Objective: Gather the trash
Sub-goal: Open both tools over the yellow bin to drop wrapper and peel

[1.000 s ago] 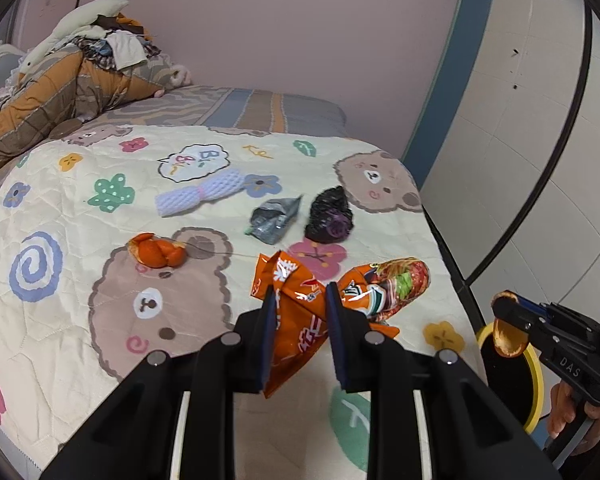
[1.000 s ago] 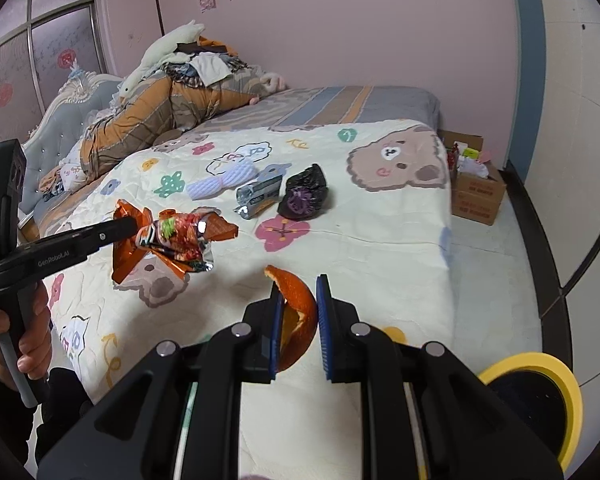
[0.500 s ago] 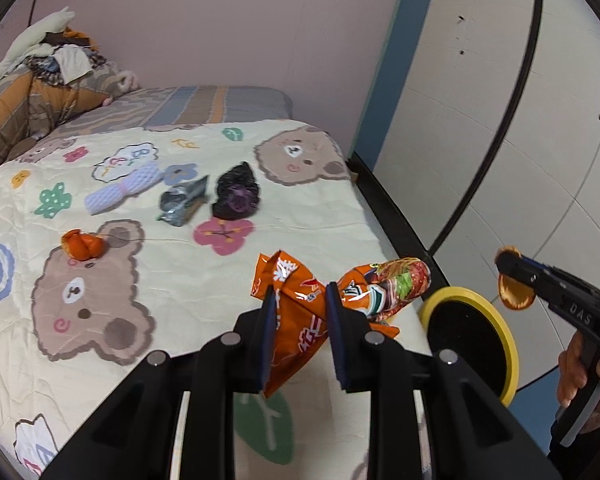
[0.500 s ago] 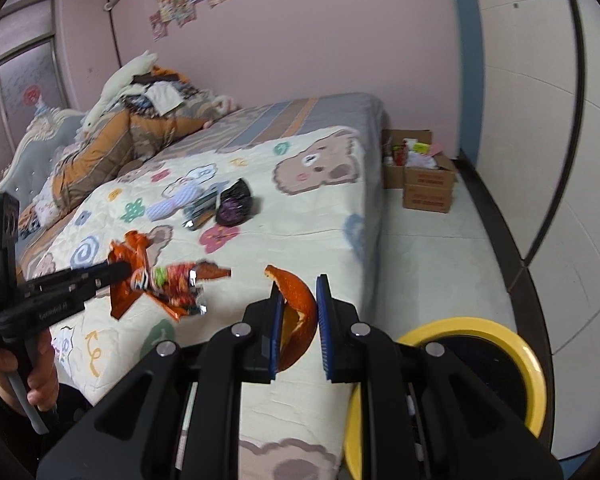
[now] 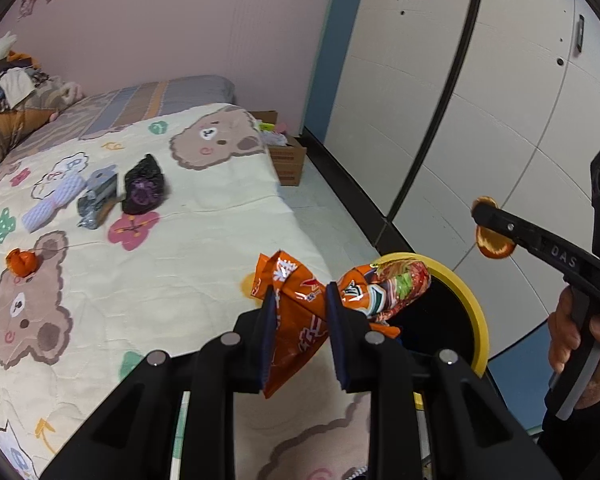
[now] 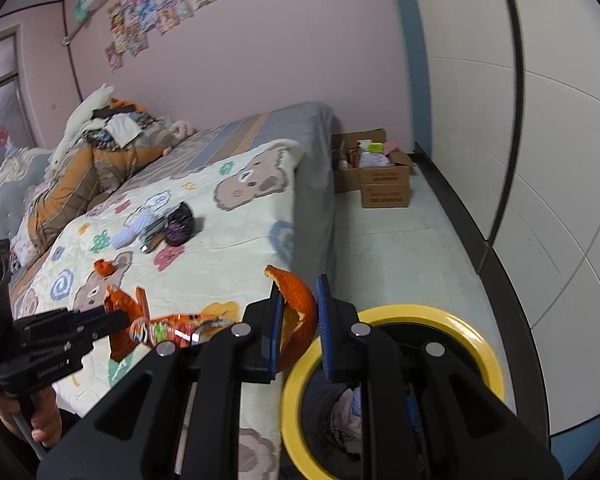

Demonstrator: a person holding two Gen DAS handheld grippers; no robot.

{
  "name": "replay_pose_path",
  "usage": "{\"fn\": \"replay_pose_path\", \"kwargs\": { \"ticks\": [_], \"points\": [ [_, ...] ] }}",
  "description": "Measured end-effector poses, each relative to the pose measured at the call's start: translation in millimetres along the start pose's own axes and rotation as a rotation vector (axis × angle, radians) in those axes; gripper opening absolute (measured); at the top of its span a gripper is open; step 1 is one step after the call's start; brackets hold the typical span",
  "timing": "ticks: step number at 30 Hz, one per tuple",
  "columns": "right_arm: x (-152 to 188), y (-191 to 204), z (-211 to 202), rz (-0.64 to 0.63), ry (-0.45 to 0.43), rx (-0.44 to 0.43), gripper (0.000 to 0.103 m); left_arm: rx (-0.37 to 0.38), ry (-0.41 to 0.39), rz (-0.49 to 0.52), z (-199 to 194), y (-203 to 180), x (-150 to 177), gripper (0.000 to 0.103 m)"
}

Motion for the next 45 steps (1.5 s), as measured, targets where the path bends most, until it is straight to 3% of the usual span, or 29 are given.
{"fn": "replay_pose_path", "kwargs": {
  "ticks": [11, 29, 32, 36, 45],
  "points": [
    [11.7, -50.2, -3.9, 0.055, 0.013, 0.048, 0.015, 0.073, 0.067, 0.073, 30.6, -57.8, 11.6, 0.023],
    [40.4, -103.0, 1.8, 0.135, 0.050, 0.098, 0.016, 0.134, 0.163, 0.149, 59.7, -114.0, 42.1, 0.024],
    [39.9, -109.8, -1.1, 0.146, 0.040, 0.113, 0.017, 0.138, 0.158, 0.174, 57.9, -119.4, 43.3, 0.029],
    [38.0, -116.9, -4.2, 0.167, 0.033, 0.126, 0.029, 0.147, 0.158, 0.154, 55.0, -120.6, 43.1, 0.042],
    [35.9, -113.7, -6.1, 0.155, 0.042, 0.123, 0.033, 0.129, 0.131, 0.081, 50.2, -98.4, 33.6, 0.050]
  ]
}}
Point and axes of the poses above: each gripper's, at about its wrist camera, not at the fingertips, and z roughly the way its jaws point, y to its left, x to its underside, the point moved 9 cm from there along z, roughly the way its jaws point, and after that the axes turned 13 degrees about -y, right-handed, at the moved point
